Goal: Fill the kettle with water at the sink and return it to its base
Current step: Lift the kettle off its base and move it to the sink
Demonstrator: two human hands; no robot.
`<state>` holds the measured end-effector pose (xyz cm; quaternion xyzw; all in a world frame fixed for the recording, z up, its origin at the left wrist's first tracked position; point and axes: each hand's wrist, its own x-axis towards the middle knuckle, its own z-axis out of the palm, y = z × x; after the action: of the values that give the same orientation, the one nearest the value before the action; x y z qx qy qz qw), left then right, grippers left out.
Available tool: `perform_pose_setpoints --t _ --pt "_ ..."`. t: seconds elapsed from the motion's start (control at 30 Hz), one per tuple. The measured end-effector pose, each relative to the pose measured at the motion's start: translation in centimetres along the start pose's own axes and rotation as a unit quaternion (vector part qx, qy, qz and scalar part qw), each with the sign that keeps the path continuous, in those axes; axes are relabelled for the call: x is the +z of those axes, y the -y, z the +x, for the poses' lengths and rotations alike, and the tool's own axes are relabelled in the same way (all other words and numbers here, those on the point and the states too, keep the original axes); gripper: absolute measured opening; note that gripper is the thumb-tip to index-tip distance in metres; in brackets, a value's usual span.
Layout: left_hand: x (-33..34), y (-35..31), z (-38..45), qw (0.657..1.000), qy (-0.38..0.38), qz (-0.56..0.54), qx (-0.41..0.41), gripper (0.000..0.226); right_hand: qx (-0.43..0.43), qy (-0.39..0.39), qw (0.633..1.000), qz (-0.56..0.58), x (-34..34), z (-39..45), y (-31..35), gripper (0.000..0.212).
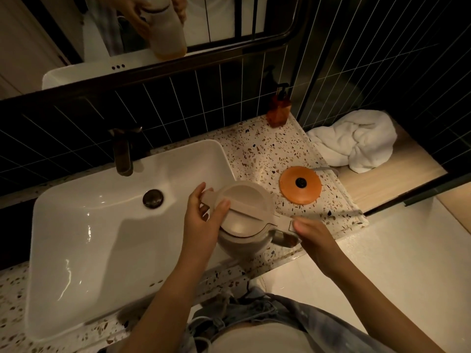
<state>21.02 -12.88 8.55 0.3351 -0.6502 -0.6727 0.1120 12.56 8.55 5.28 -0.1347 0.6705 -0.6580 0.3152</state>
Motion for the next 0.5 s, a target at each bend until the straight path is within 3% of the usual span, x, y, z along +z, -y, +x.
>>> perform_pose_setpoints --t 0.2,0.3,0.5 --pt "-0.2 -1.9 -1.0 0.989 -0.033 0.091 0.115 0.049 0.006 0.032 0.999 -0.021 0.0 1.0 0.7 0.026" --pt "0.4 -3.6 -1.7 0.974 -0.011 0.149 0.171 0.040 0.006 0.030 0.999 -0.038 0.1 1.5 0.5 0.043" --pt "2.4 -5.1 -2.9 0.983 0.017 0.132 0.122 0.030 0.010 0.021 0.999 -0.045 -0.2 1.5 0.5 0.055"
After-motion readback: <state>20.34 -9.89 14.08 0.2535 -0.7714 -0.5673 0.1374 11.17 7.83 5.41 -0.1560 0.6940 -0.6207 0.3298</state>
